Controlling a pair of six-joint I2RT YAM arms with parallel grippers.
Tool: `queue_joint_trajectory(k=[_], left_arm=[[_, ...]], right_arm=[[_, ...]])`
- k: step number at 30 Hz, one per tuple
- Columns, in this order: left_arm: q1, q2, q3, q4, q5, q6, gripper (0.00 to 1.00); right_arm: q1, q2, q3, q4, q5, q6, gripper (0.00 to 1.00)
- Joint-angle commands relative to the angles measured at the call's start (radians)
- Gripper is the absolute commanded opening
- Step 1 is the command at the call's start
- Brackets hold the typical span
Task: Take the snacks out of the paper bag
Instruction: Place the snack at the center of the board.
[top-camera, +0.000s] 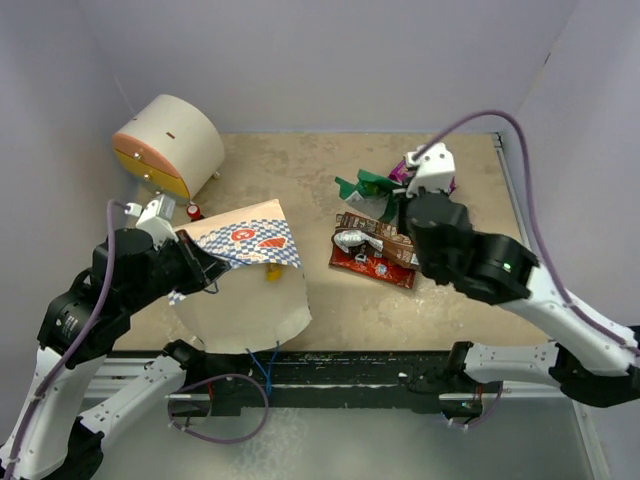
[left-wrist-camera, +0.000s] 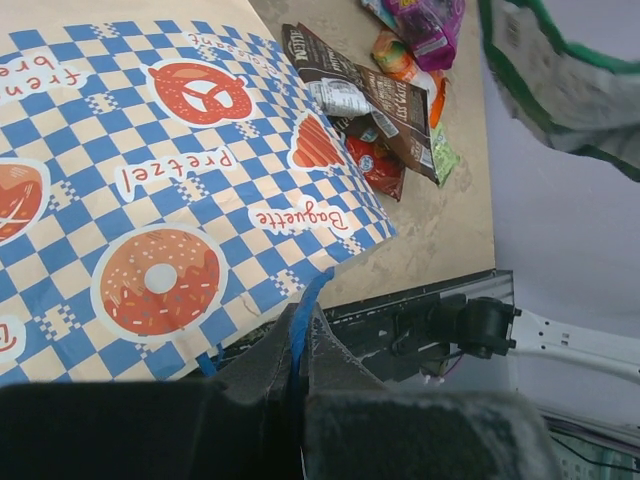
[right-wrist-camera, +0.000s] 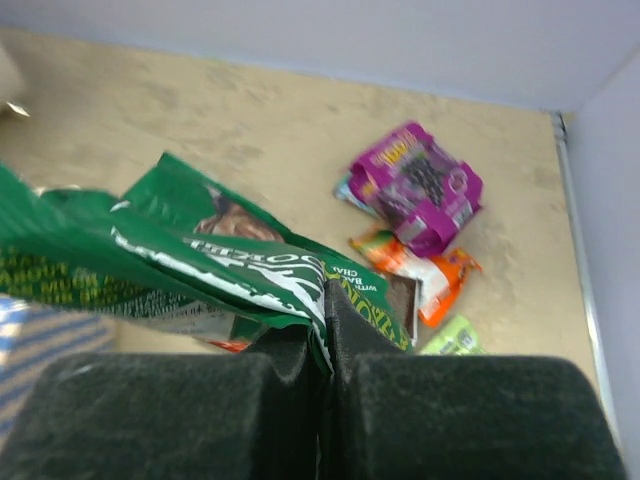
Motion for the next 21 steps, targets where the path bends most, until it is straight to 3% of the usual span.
queue_joint_trajectory(k=[1,5,11,16,21], left_arm=[[0.005,0.036,0.011,0.104,0.09,0.007,0.0],[0.005,0.078,-0.007,0.186,0.184,-0.001,0.0],[0.005,0.13,-0.016,0.232,0.215,0.05,0.0],[0.005,0.174,-0.025,0.255,0.233,0.107,0.0],[0.005,0.227,-0.018,0.27,0.257,0.152,0.0]], right_arm=[[-0.198,0.064,-0.009,-0.035,-0.116,0.093,0.0],[-0.33,0.12,-0.021,-0.125,-0.161,0.145,0.0],[-0.457,0.131,-0.071,-0.276,-0.234,0.168,0.0],[-0.496,0.166,-0.043,-0.45,-0.277,0.237,0.0],[-0.502,0.286,-0.002,-0.475,-0.4,0.361,0.0]])
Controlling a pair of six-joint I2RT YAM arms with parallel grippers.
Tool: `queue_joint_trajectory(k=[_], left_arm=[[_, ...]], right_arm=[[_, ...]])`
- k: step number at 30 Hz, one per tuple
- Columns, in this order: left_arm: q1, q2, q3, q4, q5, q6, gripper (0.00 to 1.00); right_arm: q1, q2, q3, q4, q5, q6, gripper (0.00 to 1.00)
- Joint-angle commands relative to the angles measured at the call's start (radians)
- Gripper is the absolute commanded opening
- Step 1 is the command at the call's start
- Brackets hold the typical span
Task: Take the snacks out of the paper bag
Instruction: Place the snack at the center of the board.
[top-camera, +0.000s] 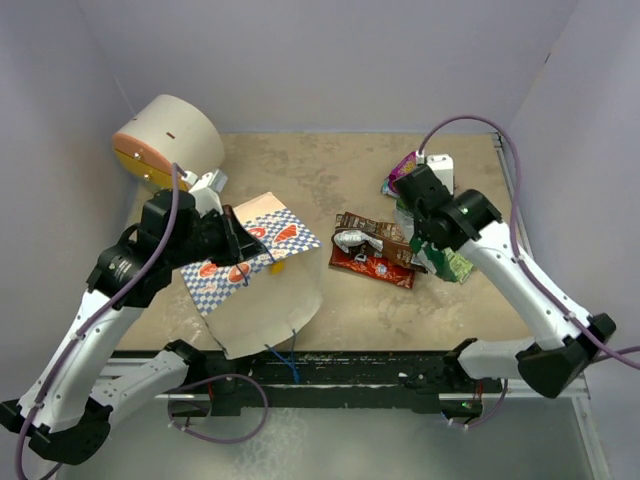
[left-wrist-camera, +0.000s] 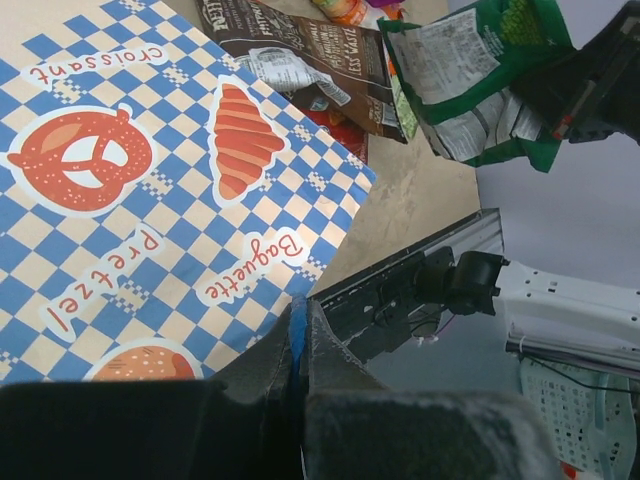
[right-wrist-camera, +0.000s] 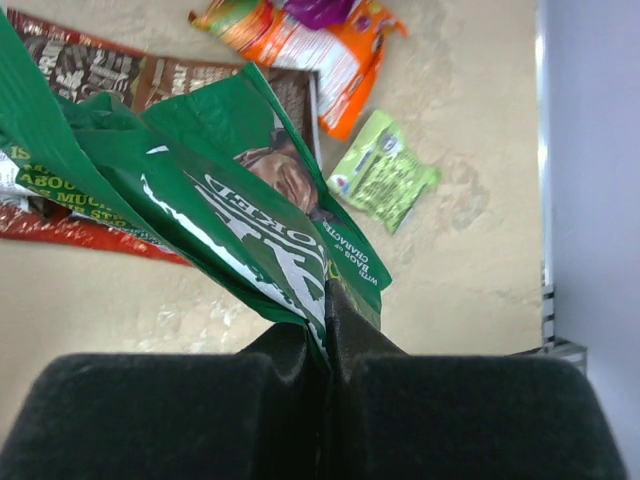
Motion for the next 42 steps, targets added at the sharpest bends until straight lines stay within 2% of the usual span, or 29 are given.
queue_joint_trajectory(k=[1,10,22,29,35,42], left_arm=[[0.005,0.037,0.005,0.069,0.045,0.074,0.0],[0.005,0.06,0.04,0.048,0.073,0.193,0.0],[0.005,0.057,0.096,-0.031,0.053,0.357,0.0],[0.005,0.047,0.094,-0.045,0.064,0.421,0.0],[0.005,0.029,0.091,-0.046,0.067,0.418,0.0],[0.005,0.022,0.108,-0.053,0.028,0.376,0.0]], right_arm=[[-0.006,0.132,0.085,-0.049,-0.111,0.166,0.0],[-0.01,0.485,0.356,-0.143,-0.152,0.465,0.0],[-0.026,0.689,0.563,-0.226,-0.125,0.702,0.05],[-0.044,0.698,0.476,-0.217,-0.075,0.813,0.14],[-0.044,0.761,0.481,-0.121,-0.115,0.771,0.18],[-0.045,0.735,0.427,0.113,-0.233,0.705,0.42]])
